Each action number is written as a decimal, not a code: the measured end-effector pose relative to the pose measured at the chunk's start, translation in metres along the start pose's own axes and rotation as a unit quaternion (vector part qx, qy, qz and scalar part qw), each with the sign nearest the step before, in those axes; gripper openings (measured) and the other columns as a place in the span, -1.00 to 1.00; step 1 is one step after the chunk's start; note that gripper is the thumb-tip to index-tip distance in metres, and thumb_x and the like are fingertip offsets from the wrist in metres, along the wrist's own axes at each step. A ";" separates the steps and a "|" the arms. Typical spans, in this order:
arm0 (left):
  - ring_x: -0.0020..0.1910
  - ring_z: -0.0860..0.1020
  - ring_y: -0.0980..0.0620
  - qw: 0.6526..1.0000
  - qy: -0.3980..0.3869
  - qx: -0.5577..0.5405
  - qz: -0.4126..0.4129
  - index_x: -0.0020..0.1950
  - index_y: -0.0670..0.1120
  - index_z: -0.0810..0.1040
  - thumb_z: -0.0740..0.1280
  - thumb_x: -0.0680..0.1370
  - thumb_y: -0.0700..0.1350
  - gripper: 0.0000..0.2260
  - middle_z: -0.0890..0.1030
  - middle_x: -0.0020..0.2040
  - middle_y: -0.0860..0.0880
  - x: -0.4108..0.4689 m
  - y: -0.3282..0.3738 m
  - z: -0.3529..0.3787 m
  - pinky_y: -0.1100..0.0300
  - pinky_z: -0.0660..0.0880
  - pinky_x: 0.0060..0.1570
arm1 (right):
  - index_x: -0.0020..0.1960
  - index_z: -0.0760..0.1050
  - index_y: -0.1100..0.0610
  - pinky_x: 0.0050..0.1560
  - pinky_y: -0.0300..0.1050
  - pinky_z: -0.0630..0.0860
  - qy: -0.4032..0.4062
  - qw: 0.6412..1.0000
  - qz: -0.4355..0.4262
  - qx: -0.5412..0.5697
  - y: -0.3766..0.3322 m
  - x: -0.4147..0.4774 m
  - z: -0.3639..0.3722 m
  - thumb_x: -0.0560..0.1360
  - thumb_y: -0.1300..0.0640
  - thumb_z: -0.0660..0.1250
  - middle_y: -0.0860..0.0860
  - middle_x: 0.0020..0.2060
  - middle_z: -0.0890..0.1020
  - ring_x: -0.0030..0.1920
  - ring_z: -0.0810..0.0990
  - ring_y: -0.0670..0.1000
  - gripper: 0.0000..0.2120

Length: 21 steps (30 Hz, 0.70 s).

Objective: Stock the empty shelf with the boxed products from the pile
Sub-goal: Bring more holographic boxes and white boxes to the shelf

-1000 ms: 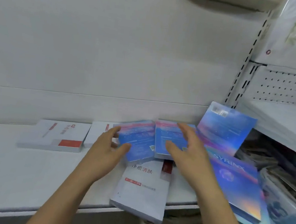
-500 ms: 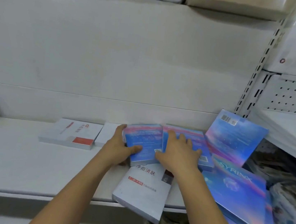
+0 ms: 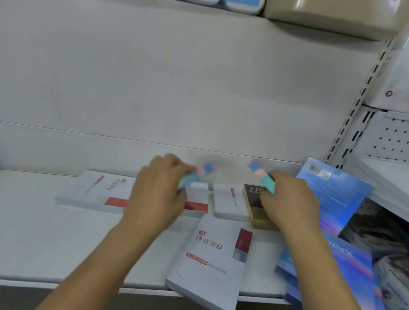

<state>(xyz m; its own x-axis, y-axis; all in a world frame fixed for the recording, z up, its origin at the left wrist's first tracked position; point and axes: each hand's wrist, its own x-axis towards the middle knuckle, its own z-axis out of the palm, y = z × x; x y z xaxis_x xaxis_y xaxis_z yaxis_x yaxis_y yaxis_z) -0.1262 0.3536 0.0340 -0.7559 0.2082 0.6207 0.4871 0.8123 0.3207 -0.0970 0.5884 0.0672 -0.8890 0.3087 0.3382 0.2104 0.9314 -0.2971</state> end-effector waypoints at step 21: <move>0.07 0.57 -0.06 0.906 -0.318 0.164 -0.225 0.16 -0.01 0.50 0.35 0.34 0.52 -0.32 0.61 0.18 -0.02 0.026 -0.048 0.030 0.11 0.41 -0.05 | 0.19 0.42 0.18 -0.24 -0.16 0.52 -0.007 0.818 0.207 0.537 0.057 0.005 0.046 0.50 0.43 0.37 0.03 -0.10 0.60 -0.20 0.60 -0.04 -0.67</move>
<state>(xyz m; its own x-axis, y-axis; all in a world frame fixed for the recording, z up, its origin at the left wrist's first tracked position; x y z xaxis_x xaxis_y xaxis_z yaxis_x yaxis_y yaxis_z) -0.1823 0.3364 0.0137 -0.9957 0.0023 -0.0924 -0.0111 0.9894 0.1445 -0.1079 0.6345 0.0113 -0.8377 0.5462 0.0026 0.0228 0.0397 -0.9990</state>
